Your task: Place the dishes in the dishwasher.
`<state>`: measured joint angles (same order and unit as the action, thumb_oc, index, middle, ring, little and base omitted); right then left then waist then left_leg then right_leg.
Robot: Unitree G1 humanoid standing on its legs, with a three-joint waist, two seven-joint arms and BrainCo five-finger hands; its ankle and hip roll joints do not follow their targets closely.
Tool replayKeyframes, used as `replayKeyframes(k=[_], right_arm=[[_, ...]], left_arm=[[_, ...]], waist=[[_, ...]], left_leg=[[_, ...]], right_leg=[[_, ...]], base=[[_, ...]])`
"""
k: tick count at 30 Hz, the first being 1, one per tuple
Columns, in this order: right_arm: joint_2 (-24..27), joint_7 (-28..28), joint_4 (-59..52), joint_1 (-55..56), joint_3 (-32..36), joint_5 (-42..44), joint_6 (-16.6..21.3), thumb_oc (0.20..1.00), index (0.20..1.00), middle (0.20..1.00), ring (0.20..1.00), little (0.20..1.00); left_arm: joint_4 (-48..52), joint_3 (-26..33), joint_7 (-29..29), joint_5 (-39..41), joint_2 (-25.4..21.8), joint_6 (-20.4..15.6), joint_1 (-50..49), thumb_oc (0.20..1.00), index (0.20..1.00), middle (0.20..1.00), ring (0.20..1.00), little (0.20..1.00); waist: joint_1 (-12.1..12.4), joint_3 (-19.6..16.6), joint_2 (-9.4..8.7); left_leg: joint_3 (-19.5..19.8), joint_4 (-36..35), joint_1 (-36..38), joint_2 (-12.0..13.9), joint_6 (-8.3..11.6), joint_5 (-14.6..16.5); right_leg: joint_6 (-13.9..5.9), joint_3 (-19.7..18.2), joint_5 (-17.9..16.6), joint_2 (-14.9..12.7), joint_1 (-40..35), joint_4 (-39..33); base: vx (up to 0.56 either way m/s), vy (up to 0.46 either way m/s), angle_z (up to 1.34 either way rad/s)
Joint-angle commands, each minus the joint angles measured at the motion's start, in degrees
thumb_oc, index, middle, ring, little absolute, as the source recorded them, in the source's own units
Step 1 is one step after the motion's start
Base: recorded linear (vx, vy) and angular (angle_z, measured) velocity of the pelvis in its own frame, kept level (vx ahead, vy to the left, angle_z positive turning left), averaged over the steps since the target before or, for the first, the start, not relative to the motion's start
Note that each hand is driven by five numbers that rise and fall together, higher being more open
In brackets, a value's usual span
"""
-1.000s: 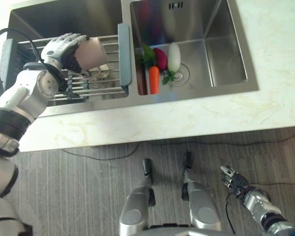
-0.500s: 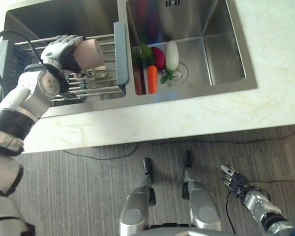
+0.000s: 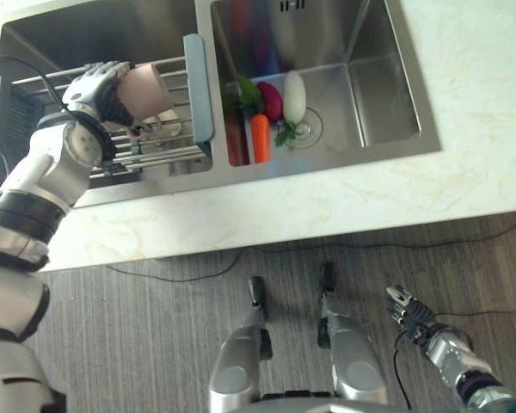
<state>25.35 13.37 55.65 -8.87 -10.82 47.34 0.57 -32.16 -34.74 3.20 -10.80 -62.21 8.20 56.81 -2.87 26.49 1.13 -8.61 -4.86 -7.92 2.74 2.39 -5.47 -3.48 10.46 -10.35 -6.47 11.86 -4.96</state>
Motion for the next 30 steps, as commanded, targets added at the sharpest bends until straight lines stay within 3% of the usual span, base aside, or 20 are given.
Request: replayKeyframes(k=[1,3,4,5,7,8,9,14,21,27,30], right_arm=[[2.58,0.38,0.85,-1.47,-1.28,0.08,0.92,1.0,1.0,1.0,1.0,1.0],[2.52,0.19,0.53,-1.46,-1.47,0.12,0.98,1.0,1.0,1.0,1.0,1.0],[2.5,0.21,0.44,-1.47,-1.32,0.0,0.93,1.0,1.0,1.0,1.0,1.0],[2.57,0.29,0.53,-1.59,-1.33,0.0,0.95,1.0,1.0,1.0,1.0,1.0],[2.77,0.45,0.47,-1.75,-1.52,0.11,0.97,1.0,1.0,1.0,1.0,1.0],[2.8,0.38,0.33,-1.91,-1.37,-0.05,0.83,1.0,1.0,1.0,1.0,1.0],[2.98,0.33,0.34,-2.2,-1.41,0.16,0.74,1.0,1.0,1.0,1.0,1.0],[4.04,0.89,0.84,-2.56,-1.34,0.78,1.16,1.0,1.0,1.0,1.0,1.0],[4.48,1.17,1.35,-2.86,-1.07,0.6,1.38,1.0,1.0,1.0,1.0,1.0],[4.24,1.72,1.95,-2.12,-0.73,0.7,1.77,1.0,1.0,1.0,1.0,1.0],[3.35,1.92,2.83,-1.02,-0.28,0.62,2.48,1.0,1.0,1.0,1.0,1.0]], left_arm=[[-10.53,3.05,-1.49,-4.01,-1.49,8.0,0.73,1.0,1.0,1.0,1.0,1.0],[-10.95,3.1,-2.87,-6.16,-1.44,9.93,0.53,1.0,1.0,1.0,1.0,1.0],[-11.17,3.13,-3.02,-6.92,-1.33,10.02,0.32,0.727,0.727,0.727,0.727,0.727],[-11.34,3.0,-3.16,-7.58,-1.27,9.99,0.39,0.514,0.514,0.514,0.514,0.514],[-11.66,1.62,-5.51,-11.99,-1.4,10.2,1.43,0.2,0.2,0.2,0.2,0.2],[-11.38,0.69,-6.93,-14.5,-1.49,10.06,1.73,0.2,0.2,0.2,0.2,0.2],[-10.85,-0.37,-7.35,-16.07,-1.86,7.3,1.83,0.2,0.2,0.2,0.2,0.2],[-10.17,-5.6,-12.26,-19.73,-4.36,7.52,4.2,0.2,0.2,0.2,0.2,0.2],[-7.6,-9.42,-11.62,-23.09,-5.75,4.59,5.76,0.2,0.2,0.2,0.2,0.2],[-4.87,-10.19,-4.88,-18.67,-7.28,2.12,5.55,0.2,0.2,0.2,0.2,0.2],[-1.01,-8.25,4.12,-11.89,-8.02,1.39,4.49,0.2,0.2,0.2,0.2,0.2]], waist=[[0.48,-0.48,-0.06],[0.47,-0.34,-0.12],[0.43,-0.32,-0.13],[0.4,-0.31,-0.14],[0.2,-0.27,-0.14],[0.16,-0.21,-0.08],[0.18,-0.18,0.02],[-0.04,-0.32,0.47],[-0.22,-0.55,0.76],[0.21,-1.13,0.78],[0.79,-2.09,0.92]], left_leg=[[1.3,-0.1,-0.02,0.5,0.74,3.44],[1.24,-0.04,-0.07,0.48,0.69,3.44],[1.19,-0.07,-0.05,0.49,0.7,3.44],[1.13,-0.09,-0.04,0.51,0.71,3.44],[1.02,-0.14,0.06,0.53,0.73,3.51],[1.06,-0.14,0.02,0.55,0.76,3.48],[1.13,-0.14,-0.03,0.55,0.77,3.5],[1.03,-0.14,0.22,0.4,0.86,3.74],[0.93,-0.14,0.4,0.35,0.98,3.99],[0.96,-0.14,0.78,0.44,1.02,4.24],[0.96,-0.14,1.4,0.5,1.0,4.55]], right_leg=[[-8.6,-3.23,2.1,-5.36,0.13,2.59],[-8.59,-3.16,2.09,-5.36,0.22,2.66],[-8.61,-3.1,2.05,-5.37,0.2,2.61],[-8.62,-3.06,2.02,-5.37,0.2,2.56],[-8.6,-3.09,1.99,-5.3,0.16,2.47],[-8.62,-3.1,1.96,-5.3,0.21,2.5],[-8.64,-3.11,1.94,-5.35,0.25,2.47],[-8.8,-3.03,1.75,-5.51,-0.09,2.05],[-8.85,-3.0,1.63,-5.57,-0.27,1.74],[-8.87,-2.42,1.92,-5.69,-0.71,1.76],[-8.74,-1.74,2.5,-5.8,-1.5,1.84]], base=[[0.0,0.0,0.0],[0.0,0.0,0.0],[0.0,0.0,0.0],[0.0,0.0,0.0],[0.0,0.0,0.0],[0.0,0.0,0.0],[0.0,0.0,0.0],[0.0,0.0,0.0],[0.0,0.0,0.0],[0.0,0.0,0.0],[0.04,-0.04,0.03]])
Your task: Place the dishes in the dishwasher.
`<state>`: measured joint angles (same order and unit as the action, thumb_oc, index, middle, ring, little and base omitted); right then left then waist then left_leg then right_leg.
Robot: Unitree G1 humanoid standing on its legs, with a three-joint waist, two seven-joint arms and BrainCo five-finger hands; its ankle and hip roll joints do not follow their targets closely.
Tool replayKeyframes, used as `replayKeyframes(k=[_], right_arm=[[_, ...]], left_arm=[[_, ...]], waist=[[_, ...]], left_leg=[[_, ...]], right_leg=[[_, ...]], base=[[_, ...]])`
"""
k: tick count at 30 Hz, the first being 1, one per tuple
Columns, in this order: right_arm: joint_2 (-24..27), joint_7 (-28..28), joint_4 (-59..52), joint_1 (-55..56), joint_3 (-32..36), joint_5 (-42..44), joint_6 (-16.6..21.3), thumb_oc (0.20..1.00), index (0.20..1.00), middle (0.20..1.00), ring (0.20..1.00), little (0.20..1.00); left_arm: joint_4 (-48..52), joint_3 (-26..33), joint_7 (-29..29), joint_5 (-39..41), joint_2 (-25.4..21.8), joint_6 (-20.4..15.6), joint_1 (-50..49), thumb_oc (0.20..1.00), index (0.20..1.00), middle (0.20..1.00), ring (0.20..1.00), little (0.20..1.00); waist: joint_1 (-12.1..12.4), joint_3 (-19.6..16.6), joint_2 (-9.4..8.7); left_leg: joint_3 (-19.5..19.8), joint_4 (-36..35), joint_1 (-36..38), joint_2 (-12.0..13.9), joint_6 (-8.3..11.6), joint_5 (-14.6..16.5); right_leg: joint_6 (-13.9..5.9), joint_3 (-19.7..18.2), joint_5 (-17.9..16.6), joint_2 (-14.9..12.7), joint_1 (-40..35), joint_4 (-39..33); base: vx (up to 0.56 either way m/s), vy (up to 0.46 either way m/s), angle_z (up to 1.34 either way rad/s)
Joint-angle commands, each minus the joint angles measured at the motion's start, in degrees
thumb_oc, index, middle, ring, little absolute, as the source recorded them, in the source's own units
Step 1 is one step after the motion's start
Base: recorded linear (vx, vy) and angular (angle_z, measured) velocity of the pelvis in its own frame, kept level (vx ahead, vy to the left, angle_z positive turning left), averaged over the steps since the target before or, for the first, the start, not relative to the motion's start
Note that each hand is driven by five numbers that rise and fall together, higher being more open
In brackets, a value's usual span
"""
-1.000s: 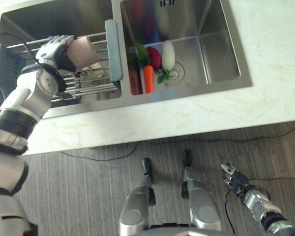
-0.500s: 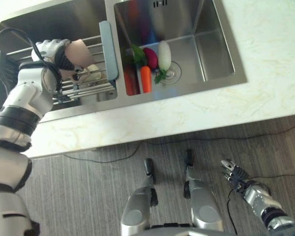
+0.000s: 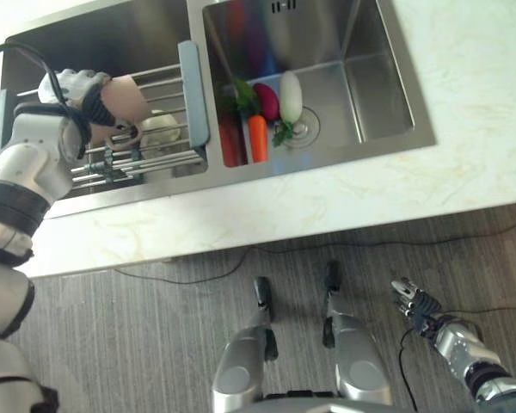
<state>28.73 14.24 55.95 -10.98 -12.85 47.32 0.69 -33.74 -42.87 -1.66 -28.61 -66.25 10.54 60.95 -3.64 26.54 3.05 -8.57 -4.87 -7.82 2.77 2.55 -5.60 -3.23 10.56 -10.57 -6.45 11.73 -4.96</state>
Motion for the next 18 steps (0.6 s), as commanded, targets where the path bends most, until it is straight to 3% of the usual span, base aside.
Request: replayKeyframes(k=[1,5,8,9,11,14,16,18], right_arm=[[-0.16,1.08,2.63,1.24,1.8,0.61,2.5,1.0,1.0,1.0,1.0,1.0],[-1.99,0.9,3.49,3.01,2.89,-0.15,3.35,1.0,1.0,1.0,1.0,1.0],[-3.89,0.91,4.73,4.89,4.03,-0.9,4.42,1.0,1.0,1.0,1.0,1.0],[-5.29,0.96,5.78,6.1,4.87,-2.23,4.72,1.0,1.0,1.0,1.0,1.0],[-7.31,0.45,6.93,7.83,5.5,-4.3,5.07,1.0,1.0,1.0,1.0,1.0],[-9.8,0.23,8.73,10.05,6.58,-6.27,6.14,1.0,1.0,1.0,1.0,1.0],[-11.04,0.02,9.49,11.34,7.25,-6.87,6.21,1.0,1.0,1.0,1.0,1.0],[-12.42,-0.44,10.46,12.63,8.09,-7.83,6.13,1.0,1.0,1.0,1.0,1.0]], left_arm=[[1.04,0.2,10.19,6.83,-4.1,-1.25,0.18,0.2,0.2,0.2,0.2,0.2],[7.29,6.16,21.63,9.13,-5.38,-4.31,-3.74,0.2,0.2,0.2,0.2,0.2],[11.66,13.51,33.81,10.26,-5.71,-7.6,-7.76,0.2,0.2,0.2,0.2,0.2],[14.07,20.68,41.58,12.19,-4.42,-10.22,-12.9,0.2,0.2,0.2,0.2,0.2],[16.48,30.01,47.42,13.55,-0.07,-13.31,-20.5,0.2,0.2,0.2,0.2,0.2],[20.38,38.37,49.91,8.8,6.7,-14.61,-28.21,0.2,0.2,0.2,0.2,0.2],[23.24,41.09,50.54,6.59,9.59,-14.46,-31.38,0.2,0.2,0.2,0.2,0.2],[26.06,43.72,51.12,7.18,12.39,-16.74,-34.61,0.2,0.2,0.2,0.2,0.2]], waist=[[1.62,-2.25,-0.98],[2.83,-3.85,-0.83],[3.68,-5.82,-0.7],[4.28,-7.11,-0.62],[4.95,-9.13,-0.82],[5.09,-11.28,-1.04],[5.21,-12.85,-1.21],[5.65,-14.6,-1.24]], left_leg=[[0.96,-0.13,1.38,0.47,0.84,4.71],[1.38,-0.13,2.51,0.48,0.79,4.98],[1.85,-0.13,3.81,0.5,0.77,5.32],[2.29,0.05,5.03,0.54,0.76,5.91],[2.45,0.11,6.1,0.68,0.73,5.93],[2.48,0.44,7.91,0.95,0.68,6.56],[2.38,0.67,9.22,1.16,0.61,7.01],[2.37,1.0,10.44,1.32,0.59,7.5]], right_leg=[[-8.99,-1.76,2.8,-5.83,-1.45,1.88],[-8.72,-0.44,3.7,-5.99,-2.98,2.16],[-8.49,0.54,4.54,-6.06,-4.51,2.34],[-8.37,1.21,5.39,-6.07,-6.08,2.45],[-8.04,2.0,5.81,-6.14,-7.5,2.45],[-7.75,3.03,6.76,-6.21,-9.69,2.55],[-7.58,3.77,7.37,-6.26,-11.28,2.6],[-7.46,4.58,8.0,-6.25,-13.09,2.42]], base=[[0.05,-0.039,0.08],[0.05,-0.051,0.07],[0.1,-0.063,0.11],[0.13,-0.077,0.2],[0.15,-0.078,0.12],[0.16,-0.076,0.09],[0.17,-0.082,0.23],[0.17,-0.087,0.03]])
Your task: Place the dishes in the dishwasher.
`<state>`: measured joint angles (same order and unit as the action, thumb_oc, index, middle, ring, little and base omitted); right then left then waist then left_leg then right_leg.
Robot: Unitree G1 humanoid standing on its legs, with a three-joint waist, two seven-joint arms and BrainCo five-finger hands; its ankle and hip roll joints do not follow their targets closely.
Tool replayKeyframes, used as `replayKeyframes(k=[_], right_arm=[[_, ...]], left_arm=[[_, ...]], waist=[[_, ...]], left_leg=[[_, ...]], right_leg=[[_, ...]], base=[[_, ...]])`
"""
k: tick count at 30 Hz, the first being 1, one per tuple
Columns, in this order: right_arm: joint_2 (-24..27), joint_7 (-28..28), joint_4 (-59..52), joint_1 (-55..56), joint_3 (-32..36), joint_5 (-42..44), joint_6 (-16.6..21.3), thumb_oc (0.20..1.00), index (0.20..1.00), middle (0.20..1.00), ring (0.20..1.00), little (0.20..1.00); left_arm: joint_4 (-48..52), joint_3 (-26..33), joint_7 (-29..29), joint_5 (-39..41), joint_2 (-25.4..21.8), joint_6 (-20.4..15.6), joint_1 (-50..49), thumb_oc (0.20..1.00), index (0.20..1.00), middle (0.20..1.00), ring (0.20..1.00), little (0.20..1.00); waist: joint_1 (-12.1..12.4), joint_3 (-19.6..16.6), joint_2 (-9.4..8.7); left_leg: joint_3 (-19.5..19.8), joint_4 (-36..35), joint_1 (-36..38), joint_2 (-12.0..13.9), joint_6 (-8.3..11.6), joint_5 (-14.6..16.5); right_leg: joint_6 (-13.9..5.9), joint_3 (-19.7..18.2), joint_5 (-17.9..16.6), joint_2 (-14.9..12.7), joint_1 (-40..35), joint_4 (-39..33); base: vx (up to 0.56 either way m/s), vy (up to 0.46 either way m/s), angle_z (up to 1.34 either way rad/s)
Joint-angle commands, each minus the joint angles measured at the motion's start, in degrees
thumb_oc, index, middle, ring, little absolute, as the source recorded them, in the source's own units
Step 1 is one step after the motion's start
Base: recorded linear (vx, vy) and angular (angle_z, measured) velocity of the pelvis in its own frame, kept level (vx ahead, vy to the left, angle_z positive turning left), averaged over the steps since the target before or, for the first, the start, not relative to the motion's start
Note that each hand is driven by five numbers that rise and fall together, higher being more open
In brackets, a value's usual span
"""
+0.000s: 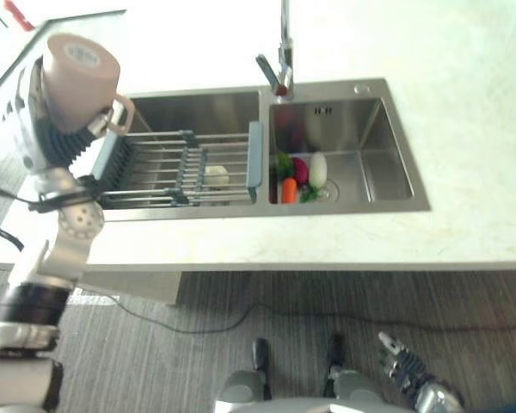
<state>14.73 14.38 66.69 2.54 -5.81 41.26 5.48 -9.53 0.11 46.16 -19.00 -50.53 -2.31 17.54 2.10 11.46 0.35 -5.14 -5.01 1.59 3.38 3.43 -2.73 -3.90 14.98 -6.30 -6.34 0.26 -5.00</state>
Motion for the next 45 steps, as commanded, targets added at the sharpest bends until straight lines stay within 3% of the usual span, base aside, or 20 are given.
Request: replayKeyframes(k=[1,2,3,6,9,12,20,27,29,32,33,34,35,36,37,38,41,42,45], right_arm=[[1.09,-0.88,0.09,-0.24,1.28,-2.29,1.23,1.0,1.0,1.0,1.0,1.0],[0.11,-1.29,0.78,0.76,2.08,-3.07,1.06,1.0,1.0,1.0,1.0,1.0],[-0.1,-1.18,1.2,1.07,2.47,-3.45,1.06,1.0,1.0,1.0,1.0,1.0],[-1.09,-1.61,1.59,2.02,3.54,-4.6,0.68,1.0,1.0,1.0,1.0,1.0],[-1.06,-2.28,0.97,2.13,4.09,-4.06,-0.81,1.0,1.0,1.0,1.0,1.0],[-0.44,-2.5,0.57,1.49,4.15,-4.1,-2.76,1.0,1.0,1.0,1.0,1.0],[-0.97,-5.11,-4.65,1.39,2.44,-3.42,-6.38,1.0,1.0,1.0,1.0,1.0],[-0.81,-4.35,-4.82,0.26,0.28,-5.86,-6.6,1.0,1.0,1.0,1.0,1.0],[-0.79,-5.04,-4.6,-0.08,-0.4,-5.27,-6.41,1.0,1.0,1.0,1.0,1.0],[-0.14,-6.8,-5.11,-0.15,-1.4,-3.85,-5.57,1.0,1.0,1.0,1.0,1.0],[0.26,-8.12,-5.13,-0.29,-1.3,-2.61,-5.29,1.0,1.0,1.0,1.0,1.0],[1.23,-10.17,-5.06,-1.29,-0.21,0.63,-4.5,1.0,1.0,1.0,1.0,1.0],[1.64,-9.58,-5.15,-1.77,1.15,0.85,-4.52,1.0,1.0,1.0,1.0,1.0],[1.72,-9.51,-5.36,-1.75,1.44,0.77,-4.62,1.0,1.0,1.0,1.0,1.0],[1.94,-9.25,-6.13,-1.34,2.32,0.6,-4.9,1.0,1.0,1.0,1.0,1.0],[2.35,-8.23,-6.36,-0.5,3.13,-0.27,-5.26,1.0,1.0,1.0,1.0,1.0],[2.57,-7.48,-5.21,-0.21,3.7,-1.24,-5.92,1.0,1.0,1.0,1.0,1.0],[2.43,-6.73,-2.94,-0.32,4.42,-3.01,-6.32,1.0,1.0,1.0,1.0,1.0],[1.85,-5.66,-0.35,-0.94,4.76,-6.05,-5.83,1.0,1.0,1.0,1.0,1.0]], left_arm=[[3.6,2.1,2.49,1.3,-1.79,-6.13,6.95,0.2,0.2,0.2,0.2,0.2],[6.46,4.25,-2.23,8.11,2.57,-12.63,3.71,0.2,0.2,0.2,0.2,0.2],[7.66,4.81,-5.13,9.92,4.44,-15.5,2.42,0.2,0.2,0.2,0.2,0.2],[13.3,5.12,-16.08,22.86,11.89,-19.7,-2.06,0.2,0.2,0.2,0.2,0.2],[15.81,5.57,-24.63,32.21,15.58,-21.18,-4.96,0.2,0.2,0.2,0.2,0.2],[16.16,5.63,-32.28,38.61,17.24,-20.56,-6.97,0.2,0.2,0.2,0.2,0.2],[20.15,8.6,-36.21,40.87,18.29,-17.3,-12.56,0.2,0.2,0.2,0.2,0.2],[20.84,10.71,-40.28,45.23,19.55,-14.38,-17.6,0.2,0.2,0.2,0.2,0.2],[19.98,10.61,-40.97,46.43,19.66,-14.67,-18.37,0.2,0.2,0.2,0.2,0.2],[18.25,10.88,-44.28,50.3,19.84,-15.06,-18.11,0.2,0.2,0.2,0.2,0.2],[16.96,10.62,-46.12,50.45,19.98,-15.22,-17.31,0.2,0.2,0.2,0.2,0.2],[16.58,8.79,-47.48,47.9,20.88,-16.1,-16.55,0.2,0.2,0.2,0.2,0.2],[16.62,7.76,-47.84,46.15,21.55,-17.28,-16.94,0.2,0.2,0.2,0.2,0.2],[16.58,7.68,-48.14,46.1,21.63,-17.53,-17.02,0.2,0.2,0.2,0.2,0.2],[16.15,7.48,-49.29,46.24,21.86,-18.52,-17.23,0.2,0.2,0.2,0.2,0.2],[15.16,7.59,-49.63,46.19,21.81,-19.69,-16.82,0.2,0.2,0.2,0.2,0.2],[14.73,7.52,-49.29,45.32,20.9,-19.75,-16.26,0.2,0.2,0.2,0.2,0.2],[15.71,7.26,-47.97,43.54,20.09,-19.02,-15.97,0.2,0.2,0.2,0.2,0.2],[17.72,7.87,-45.57,41.28,18.82,-16.54,-16.48,0.2,0.2,0.2,0.2,0.2]], waist=[[0.1,-0.23,1.51],[0.68,-1.05,1.44],[0.81,-1.24,1.48],[1.89,-1.67,1.53],[3.08,-2.53,1.52],[4.91,-3.33,1.4],[8.39,-3.97,1.28],[10.67,-3.58,1.54],[11.37,-3.46,2.14],[12.98,-3.75,3.29],[12.77,-3.95,2.92],[11.04,-3.66,1.09],[9.55,-3.26,0.23],[9.14,-3.22,0.13],[7.52,-3.28,-0.08],[6.13,-4.18,0.14],[5.31,-5.25,0.82],[5.81,-5.42,0.86],[6.98,-4.74,0.7]], left_leg=[[-0.92,1.31,1.56,0.82,-0.28,4.86],[-0.64,1.72,2.33,1.01,-0.3,5.27],[-0.53,1.79,2.7,1.12,-0.25,5.38],[0.11,1.84,4.18,1.73,0.04,5.51],[0.88,0.82,4.85,2.21,0.49,4.45],[1.94,0.71,5.31,2.81,1.05,4.12],[3.91,1.16,4.64,3.6,1.75,2.99],[5.37,5.56,1.72,4.23,3.04,2.96],[5.86,5.43,0.22,4.36,3.69,1.55],[7.13,2.3,-3.92,3.55,5.98,-3.44],[6.43,4.19,-4.81,2.56,6.12,-1.64],[0.55,15.14,-6.09,0.69,2.77,3.86],[-2.02,21.72,-5.42,1.7,1.08,5.66],[-2.69,22.75,-4.93,2.26,1.02,5.54],[-4.42,25.26,-2.74,4.81,1.54,4.37],[-4.04,23.26,1.52,5.48,2.09,4.76],[-4.55,17.44,5.86,4.49,2.1,6.16],[-3.02,13.3,7.92,2.72,1.1,9.67],[-2.42,10.18,9.09,0.93,-0.41,13.43]], right_leg=[[-6.74,0.52,3.99,-6.33,-2.4,2.38],[-6.66,1.24,4.52,-6.32,-3.76,2.31],[-6.61,1.6,4.69,-6.26,-4.39,2.21],[-6.1,2.91,5.72,-5.76,-7.08,1.92],[-5.43,4.4,6.3,-5.02,-8.71,1.59],[-4.4,5.9,7.67,-4.16,-10.3,1.89],[-2.55,7.43,9.45,-2.63,-11.43,2.75],[0.23,6.71,10.9,-0.11,-11.2,3.34],[0.84,7.23,11.08,1.04,-11.47,2.79],[0.59,9.83,10.6,2.41,-12.12,0.57],[0.28,10.55,11.24,2.17,-11.98,0.49],[0.61,12.1,10.08,-0.56,-8.71,2.23],[1.25,12.62,9.69,-1.39,-6.83,4.22],[1.47,12.84,9.67,-1.47,-6.4,4.68],[2.42,13.77,9.8,-1.49,-4.98,6.13],[2.52,14.94,9.23,-1.39,-3.25,7.07],[1.36,15.57,8.58,-1.96,-1.73,8.22],[-0.59,15.46,7.4,-3.3,-1.18,8.9],[-4.0,15.93,4.57,-6.9,-1.23,9.43]], base=[[0.17,-0.119,0.0],[0.12,-0.112,-0.01],[0.09,-0.135,0.03],[0.04,-0.1,0.21],[0.0,-0.122,0.22],[-0.01,-0.111,0.22],[-0.05,-0.102,0.21],[-0.04,-0.141,0.2],[-0.05,-0.115,0.32],[-0.12,-0.062,1.22],[-0.4,0.012,2.09],[-0.5,0.083,1.98],[-0.5,0.142,1.23],[-0.31,0.162,1.66],[-0.3,0.281,1.49],[-0.31,0.341,0.96],[-0.22,0.378,0.42],[-0.26,0.396,0.66],[-0.27,0.349,1.01]])
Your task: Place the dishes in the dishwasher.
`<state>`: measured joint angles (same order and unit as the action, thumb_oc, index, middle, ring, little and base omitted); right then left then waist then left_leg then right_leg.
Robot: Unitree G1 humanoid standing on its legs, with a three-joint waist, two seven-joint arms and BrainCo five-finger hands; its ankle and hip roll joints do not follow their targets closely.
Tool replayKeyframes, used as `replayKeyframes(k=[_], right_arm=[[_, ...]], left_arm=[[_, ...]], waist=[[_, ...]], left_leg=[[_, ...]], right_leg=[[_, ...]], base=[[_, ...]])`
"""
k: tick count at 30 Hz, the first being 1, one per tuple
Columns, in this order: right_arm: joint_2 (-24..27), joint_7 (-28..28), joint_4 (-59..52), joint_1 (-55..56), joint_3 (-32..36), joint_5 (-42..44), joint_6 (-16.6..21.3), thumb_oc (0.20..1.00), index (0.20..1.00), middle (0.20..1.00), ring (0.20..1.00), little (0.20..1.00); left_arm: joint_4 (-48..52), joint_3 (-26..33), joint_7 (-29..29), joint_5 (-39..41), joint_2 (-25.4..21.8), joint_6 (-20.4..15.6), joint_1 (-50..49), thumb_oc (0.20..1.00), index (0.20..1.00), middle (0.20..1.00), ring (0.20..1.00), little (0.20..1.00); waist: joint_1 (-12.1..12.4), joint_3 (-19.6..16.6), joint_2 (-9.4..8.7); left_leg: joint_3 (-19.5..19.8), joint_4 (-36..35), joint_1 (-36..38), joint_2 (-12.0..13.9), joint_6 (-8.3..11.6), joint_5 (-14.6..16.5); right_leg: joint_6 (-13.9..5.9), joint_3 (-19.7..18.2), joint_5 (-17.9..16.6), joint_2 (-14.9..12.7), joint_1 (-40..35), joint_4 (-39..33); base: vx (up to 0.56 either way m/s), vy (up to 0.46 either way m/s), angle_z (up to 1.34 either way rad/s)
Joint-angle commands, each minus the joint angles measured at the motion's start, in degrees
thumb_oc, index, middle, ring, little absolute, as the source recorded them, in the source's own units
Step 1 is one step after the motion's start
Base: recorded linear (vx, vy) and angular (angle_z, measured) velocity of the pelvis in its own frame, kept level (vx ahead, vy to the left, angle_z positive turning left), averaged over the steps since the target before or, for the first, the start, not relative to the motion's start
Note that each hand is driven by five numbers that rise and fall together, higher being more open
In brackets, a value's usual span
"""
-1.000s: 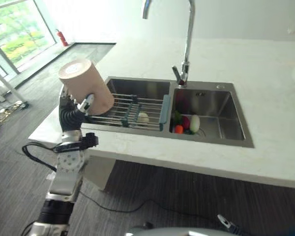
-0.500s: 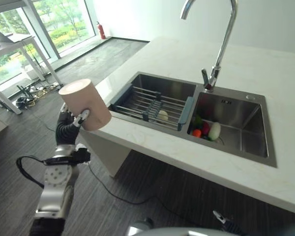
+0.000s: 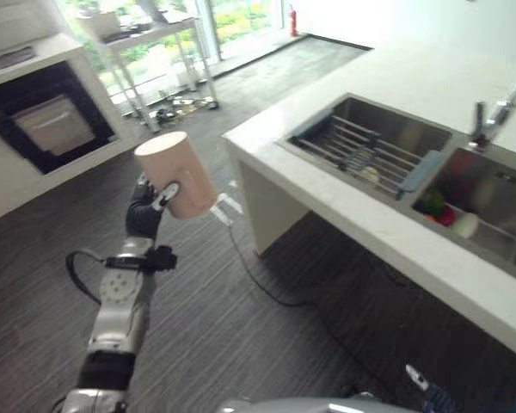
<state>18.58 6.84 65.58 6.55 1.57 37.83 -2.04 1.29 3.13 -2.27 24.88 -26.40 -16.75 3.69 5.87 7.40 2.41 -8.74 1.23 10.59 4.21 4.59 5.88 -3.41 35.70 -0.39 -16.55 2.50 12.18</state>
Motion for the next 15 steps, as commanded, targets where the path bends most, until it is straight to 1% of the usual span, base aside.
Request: replayKeyframes(k=[1,2,4,5,6,7,8,9,10,11,12,13,14,15], right_arm=[[-2.27,1.83,0.94,-5.14,-2.71,-2.8,2.01,1.0,1.0,1.0,1.0,1.0],[-2.94,1.65,0.72,-5.38,-2.81,-2.51,2.44,1.0,1.0,1.0,1.0,1.0],[-3.53,1.8,0.63,-6.01,-2.78,-2.3,3.07,1.0,1.0,1.0,1.0,1.0],[-3.88,2.03,0.44,-6.37,-2.54,-1.69,3.38,1.0,1.0,1.0,1.0,1.0],[-4.38,2.35,0.54,-6.73,-2.27,-0.93,4.4,1.0,1.0,1.0,1.0,1.0],[-4.91,3.21,0.43,-6.73,-2.05,0.77,5.68,1.0,1.0,1.0,1.0,1.0],[-5.2,3.28,0.19,-6.46,-2.21,3.18,6.33,1.0,1.0,1.0,1.0,1.0],[-5.33,3.24,-0.32,-5.92,-2.5,5.77,7.15,1.0,1.0,1.0,1.0,1.0],[-5.29,3.95,-0.8,-5.27,-2.73,7.0,8.05,1.0,1.0,1.0,1.0,1.0],[-5.22,4.47,-0.79,-5.3,-3.06,6.71,8.2,1.0,1.0,1.0,1.0,1.0],[-5.1,4.7,-0.36,-5.83,-3.7,5.87,7.96,1.0,1.0,1.0,1.0,1.0],[-4.97,4.68,0.33,-6.28,-4.21,5.0,7.53,1.0,1.0,1.0,1.0,1.0],[-4.77,4.48,2.1,-7.23,-4.87,4.63,6.85,1.0,1.0,1.0,1.0,1.0],[-4.78,4.37,2.5,-7.4,-5.01,4.38,6.76,1.0,1.0,1.0,1.0,1.0]], left_arm=[[7.54,5.15,3.02,-3.26,-5.98,-1.21,-2.85,0.2,0.2,0.2,0.2,0.2],[8.38,5.72,1.83,-4.28,-7.03,-0.38,-3.52,0.2,0.2,0.2,0.2,0.2],[9.15,6.16,0.48,-3.85,-7.94,0.67,-4.19,0.2,0.2,0.2,0.2,0.2],[9.51,5.99,-0.93,-3.31,-8.48,0.85,-4.42,0.2,0.2,0.2,0.2,0.2],[9.3,5.54,-2.68,-2.8,-9.26,0.53,-4.52,0.2,0.2,0.2,0.2,0.2],[8.59,4.3,-4.75,-1.55,-10.18,-0.5,-3.99,0.2,0.2,0.2,0.2,0.2],[7.82,3.18,-6.41,-0.62,-10.43,-1.31,-3.26,0.2,0.2,0.2,0.2,0.2],[7.1,1.73,-7.75,-0.09,-10.4,-2.16,-2.32,0.2,0.2,0.2,0.2,0.2],[6.36,-0.14,-8.21,-0.61,-9.94,-3.13,-1.18,0.2,0.2,0.2,0.2,0.2],[6.05,-1.0,-7.58,-1.43,-9.65,-3.02,-0.16,0.2,0.2,0.2,0.2,0.2],[5.71,-1.56,-6.85,-2.21,-9.35,-2.47,1.0,0.2,0.2,0.2,0.2,0.2],[5.42,-1.76,-6.31,-2.44,-9.13,-1.85,1.79,0.2,0.2,0.2,0.2,0.2],[6.19,-1.78,-6.06,-2.87,-8.56,-0.47,2.25,0.2,0.2,0.2,0.2,0.2],[6.49,-1.77,-5.89,-3.26,-8.31,-0.03,2.2,0.2,0.2,0.2,0.2,0.2]], waist=[[3.66,-0.4,-1.28],[4.77,-0.03,-1.17],[5.89,0.24,-1.01],[6.14,0.5,-0.89],[5.83,0.75,-0.88],[4.89,1.23,-1.11],[3.89,1.08,-1.18],[2.74,0.84,-1.14],[1.52,0.44,-1.21],[1.37,0.19,-1.45],[1.57,0.05,-1.71],[1.88,-0.16,-1.86],[2.68,-0.53,-1.93],[2.8,-0.6,-1.88]], left_leg=[[1.3,2.86,0.22,-0.32,-1.95,4.93],[1.95,1.28,0.12,-1.02,-2.41,4.69],[3.35,-0.48,0.16,-2.06,-3.07,4.1],[4.82,-1.15,0.01,-2.75,-3.72,4.07],[7.04,-1.47,-0.45,-3.5,-4.51,4.0],[8.84,-1.07,-1.76,-4.28,-5.38,2.93],[11.13,-0.84,-2.46,-4.57,-5.89,2.77],[13.85,-0.48,-3.23,-4.85,-6.32,2.59],[16.62,-0.38,-4.32,-5.35,-6.56,1.72],[17.09,-0.69,-4.59,-5.32,-6.35,1.12],[16.61,-1.01,-4.58,-5.0,-5.97,0.69],[15.78,-1.31,-4.55,-4.53,-5.48,0.3],[14.04,-2.4,-4.15,-3.22,-4.33,-0.7],[13.71,-2.68,-3.98,-2.92,-4.1,-0.9]], right_leg=[[-5.13,-4.27,-2.18,2.08,-3.69,-7.54],[-6.03,-3.34,-3.53,0.27,-4.04,-7.24],[-6.8,-2.85,-4.77,-1.23,-4.36,-6.93],[-7.21,-4.25,-5.09,-1.75,-4.02,-6.51],[-7.57,-7.37,-4.72,-1.58,-3.75,-5.92],[-6.89,-11.59,-4.39,-0.55,-2.99,-5.53],[-6.65,-15.95,-3.19,0.88,-2.6,-5.2],[-6.17,-20.71,-1.19,2.9,-2.44,-5.01],[-5.54,-25.36,0.7,5.27,-2.81,-5.51],[-5.37,-25.7,1.16,5.71,-3.52,-6.12],[-5.39,-24.91,1.01,5.52,-4.36,-7.05],[-5.45,-23.96,0.88,5.31,-5.08,-7.86],[-5.37,-21.93,0.78,5.39,-7.15,-10.08],[-5.26,-21.61,0.82,5.52,-7.59,-10.53]], base=[[-0.28,0.283,0.67],[-0.27,0.271,0.57],[-0.22,0.221,1.01],[-0.15,0.177,1.44],[-0.17,0.127,1.52],[-0.11,0.066,1.83],[-0.07,0.01,2.65],[0.03,0.0,3.63],[0.04,-0.012,3.94],[0.04,-0.043,3.61],[0.04,-0.096,3.17],[0.08,-0.163,2.17],[0.08,-0.162,1.21],[0.08,-0.159,-0.48]])
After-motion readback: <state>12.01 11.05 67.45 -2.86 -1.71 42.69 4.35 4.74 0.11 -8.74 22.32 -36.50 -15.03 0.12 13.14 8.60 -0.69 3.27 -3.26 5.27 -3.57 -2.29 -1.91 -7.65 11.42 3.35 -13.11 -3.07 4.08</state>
